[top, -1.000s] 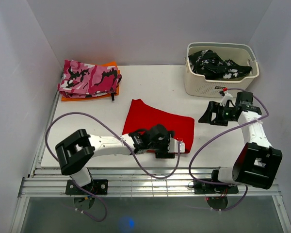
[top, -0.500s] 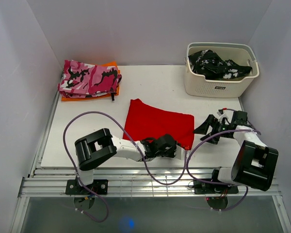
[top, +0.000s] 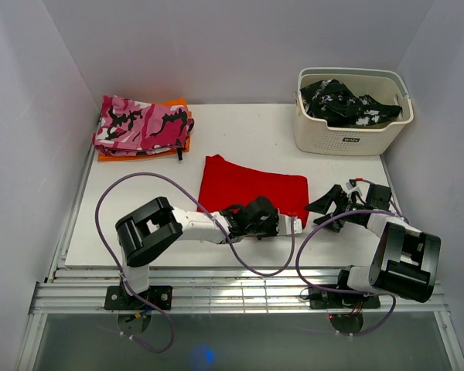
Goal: Fold and stack the trousers
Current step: Neatly place the folded trousers to the corner
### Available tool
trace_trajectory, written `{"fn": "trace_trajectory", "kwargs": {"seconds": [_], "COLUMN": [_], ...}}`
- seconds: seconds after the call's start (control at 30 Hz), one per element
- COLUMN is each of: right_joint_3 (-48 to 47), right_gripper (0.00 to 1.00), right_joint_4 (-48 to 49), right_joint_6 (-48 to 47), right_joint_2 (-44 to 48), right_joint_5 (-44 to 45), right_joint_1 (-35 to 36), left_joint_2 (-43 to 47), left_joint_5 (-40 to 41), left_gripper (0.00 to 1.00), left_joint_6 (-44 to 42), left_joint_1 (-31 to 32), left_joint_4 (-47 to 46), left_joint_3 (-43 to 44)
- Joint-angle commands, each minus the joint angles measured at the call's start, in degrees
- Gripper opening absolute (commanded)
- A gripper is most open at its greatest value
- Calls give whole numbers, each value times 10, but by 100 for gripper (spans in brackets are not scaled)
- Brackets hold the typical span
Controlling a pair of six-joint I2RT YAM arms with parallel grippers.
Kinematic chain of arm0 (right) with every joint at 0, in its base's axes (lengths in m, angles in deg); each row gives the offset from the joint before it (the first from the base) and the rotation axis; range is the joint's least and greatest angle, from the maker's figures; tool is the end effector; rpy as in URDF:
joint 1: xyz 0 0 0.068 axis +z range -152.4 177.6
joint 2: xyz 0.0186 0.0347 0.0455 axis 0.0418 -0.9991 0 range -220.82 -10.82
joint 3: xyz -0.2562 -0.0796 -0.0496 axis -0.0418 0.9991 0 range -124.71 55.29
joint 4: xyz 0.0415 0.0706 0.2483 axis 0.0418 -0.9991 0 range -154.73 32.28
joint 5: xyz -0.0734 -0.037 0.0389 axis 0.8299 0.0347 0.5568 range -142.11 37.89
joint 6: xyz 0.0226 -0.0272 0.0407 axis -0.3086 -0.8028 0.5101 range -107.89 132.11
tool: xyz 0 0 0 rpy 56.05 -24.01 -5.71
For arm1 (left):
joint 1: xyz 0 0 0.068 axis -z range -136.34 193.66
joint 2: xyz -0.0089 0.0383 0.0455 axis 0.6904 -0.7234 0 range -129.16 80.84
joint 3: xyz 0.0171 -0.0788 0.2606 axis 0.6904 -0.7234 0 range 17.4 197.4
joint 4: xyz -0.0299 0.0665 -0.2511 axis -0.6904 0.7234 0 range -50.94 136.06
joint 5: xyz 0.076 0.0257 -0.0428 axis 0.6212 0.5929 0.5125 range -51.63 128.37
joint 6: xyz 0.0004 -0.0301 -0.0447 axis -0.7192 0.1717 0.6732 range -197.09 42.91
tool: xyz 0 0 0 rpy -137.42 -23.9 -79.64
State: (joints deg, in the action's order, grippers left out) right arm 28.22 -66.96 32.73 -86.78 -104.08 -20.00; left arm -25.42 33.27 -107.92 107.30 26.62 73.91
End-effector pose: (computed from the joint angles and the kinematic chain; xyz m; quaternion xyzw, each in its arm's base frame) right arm 0.2114 -0.0377 0.1430 0.1693 0.8561 0.4276 0.2356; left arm 0.1681 -0.3465 0.1524 0.6706 0.5934 -0.1635 0.4141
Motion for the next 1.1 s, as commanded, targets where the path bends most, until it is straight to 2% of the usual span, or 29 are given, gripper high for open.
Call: {"fn": "trace_trajectory", "kwargs": {"seconds": [0.0, 0.2, 0.4, 0.67, 0.87, 1.0, 1.03, 1.07], "right_joint_3": [24, 64, 62, 87, 93, 94, 93, 90], "right_gripper": [90, 90, 90, 90, 91, 99, 91, 78], "right_joint_4": [78, 172, 228, 380, 381, 369, 370, 371], "right_joint_6": [68, 152, 207, 309, 327, 327, 327, 326], "right_joint_2": [-11, -33, -65, -65, -65, -69, -72, -78], "right_joint_5": [-15, -3, 5, 5, 20, 27, 27, 32], "right_joint_1": [1, 24, 68, 112, 143, 151, 151, 151], "left_joint_2": [44, 38, 36, 39, 40, 31, 30, 29], "left_joint_5": [-43, -68, -94, -111, -106, -110, -112, -112], "left_gripper": [0, 0, 0, 0, 0, 0, 0, 0], "left_joint_6": [42, 94, 90, 80, 84, 105, 108, 110], "left_joint_1": [-16, -31, -40, -42, -48, -62, -67, -68], "left_joint_4": [22, 46, 44, 47, 37, 38, 38, 37], "left_joint_3": [35, 78, 87, 76, 74, 90, 91, 91]}}
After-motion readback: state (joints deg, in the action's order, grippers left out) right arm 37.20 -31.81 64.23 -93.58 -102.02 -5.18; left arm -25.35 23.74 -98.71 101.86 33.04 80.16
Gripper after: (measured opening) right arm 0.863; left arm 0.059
